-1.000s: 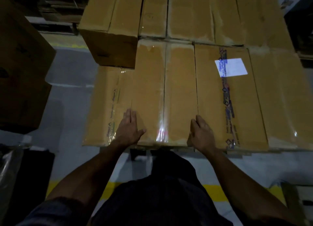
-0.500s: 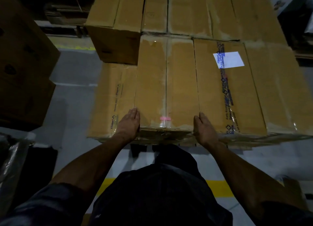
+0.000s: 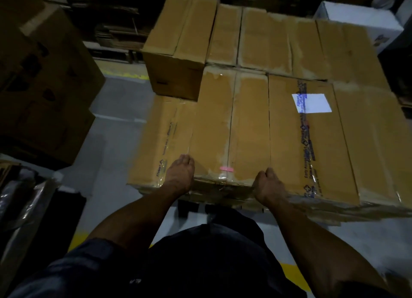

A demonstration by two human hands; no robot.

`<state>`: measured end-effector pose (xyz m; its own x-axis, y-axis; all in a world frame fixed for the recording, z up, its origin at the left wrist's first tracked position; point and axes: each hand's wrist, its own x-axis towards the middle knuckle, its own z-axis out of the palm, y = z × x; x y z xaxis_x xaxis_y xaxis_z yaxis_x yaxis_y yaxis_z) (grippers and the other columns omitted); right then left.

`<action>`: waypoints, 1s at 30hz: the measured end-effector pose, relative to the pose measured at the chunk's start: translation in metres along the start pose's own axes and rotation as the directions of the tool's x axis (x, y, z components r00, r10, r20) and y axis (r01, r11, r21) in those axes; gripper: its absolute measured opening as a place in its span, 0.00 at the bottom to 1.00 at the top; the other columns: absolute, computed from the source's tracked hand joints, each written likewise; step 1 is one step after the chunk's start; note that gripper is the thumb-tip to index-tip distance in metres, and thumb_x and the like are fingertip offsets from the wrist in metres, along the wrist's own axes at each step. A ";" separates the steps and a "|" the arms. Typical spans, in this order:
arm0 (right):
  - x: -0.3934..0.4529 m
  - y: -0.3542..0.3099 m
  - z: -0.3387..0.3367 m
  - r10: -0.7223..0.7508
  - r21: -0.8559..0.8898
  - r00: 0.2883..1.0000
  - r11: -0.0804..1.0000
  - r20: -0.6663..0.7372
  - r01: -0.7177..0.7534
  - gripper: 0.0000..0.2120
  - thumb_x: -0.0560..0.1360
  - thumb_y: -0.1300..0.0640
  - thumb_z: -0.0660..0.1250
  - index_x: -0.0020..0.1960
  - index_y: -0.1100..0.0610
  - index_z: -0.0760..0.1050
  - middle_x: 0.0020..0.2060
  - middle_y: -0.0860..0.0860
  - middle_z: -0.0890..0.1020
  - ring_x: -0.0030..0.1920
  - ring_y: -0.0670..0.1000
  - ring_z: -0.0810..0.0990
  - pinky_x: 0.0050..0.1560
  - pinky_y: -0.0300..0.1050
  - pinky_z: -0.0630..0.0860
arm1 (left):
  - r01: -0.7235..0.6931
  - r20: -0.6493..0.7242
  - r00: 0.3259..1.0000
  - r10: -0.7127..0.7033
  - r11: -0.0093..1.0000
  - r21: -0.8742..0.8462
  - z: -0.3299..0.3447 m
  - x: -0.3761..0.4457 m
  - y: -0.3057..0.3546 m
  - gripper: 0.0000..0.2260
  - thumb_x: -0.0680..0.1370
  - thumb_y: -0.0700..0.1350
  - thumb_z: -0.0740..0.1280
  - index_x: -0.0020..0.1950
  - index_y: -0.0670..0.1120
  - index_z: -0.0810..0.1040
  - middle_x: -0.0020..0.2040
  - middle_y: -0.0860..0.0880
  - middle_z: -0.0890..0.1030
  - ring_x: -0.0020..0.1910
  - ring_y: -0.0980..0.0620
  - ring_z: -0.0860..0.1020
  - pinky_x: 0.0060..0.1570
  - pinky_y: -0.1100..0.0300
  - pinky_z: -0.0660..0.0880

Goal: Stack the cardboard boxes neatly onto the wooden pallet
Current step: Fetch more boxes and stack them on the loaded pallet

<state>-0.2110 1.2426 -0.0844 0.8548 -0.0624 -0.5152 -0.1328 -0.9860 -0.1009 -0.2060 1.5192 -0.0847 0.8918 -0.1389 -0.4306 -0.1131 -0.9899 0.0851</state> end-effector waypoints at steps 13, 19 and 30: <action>-0.084 -0.127 0.001 -0.432 0.009 0.902 0.902 -0.017 0.432 0.30 0.81 0.41 0.59 0.78 0.54 0.61 0.76 0.54 0.65 0.75 0.55 0.62 0.74 0.51 0.61 | 0.275 -0.138 0.939 -0.316 0.926 -0.257 0.016 -0.147 -0.043 0.30 0.77 0.57 0.49 0.68 0.39 0.71 0.69 0.39 0.72 0.67 0.38 0.70 0.61 0.47 0.70; -0.101 -0.169 0.010 -0.666 -0.105 0.742 0.735 0.077 0.670 0.26 0.80 0.44 0.60 0.73 0.57 0.68 0.68 0.56 0.74 0.67 0.57 0.71 0.66 0.49 0.69 | 0.551 -0.049 0.780 -0.624 0.722 -0.418 0.045 -0.217 -0.048 0.29 0.81 0.57 0.48 0.74 0.41 0.65 0.73 0.42 0.68 0.71 0.42 0.66 0.67 0.48 0.64; -0.132 -0.184 0.036 -0.855 -0.141 0.296 0.261 0.425 0.955 0.30 0.81 0.43 0.60 0.77 0.57 0.63 0.74 0.56 0.68 0.73 0.57 0.66 0.70 0.48 0.64 | 0.772 0.217 0.274 -0.937 0.080 -0.630 0.103 -0.325 0.060 0.26 0.82 0.55 0.55 0.75 0.41 0.64 0.75 0.42 0.66 0.73 0.42 0.65 0.68 0.49 0.64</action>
<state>-0.3170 1.4382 -0.0287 0.1534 0.8904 -0.4285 0.8525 -0.3385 -0.3984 -0.5480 1.5017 -0.0320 0.2550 0.8835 -0.3929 0.9559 -0.1690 0.2403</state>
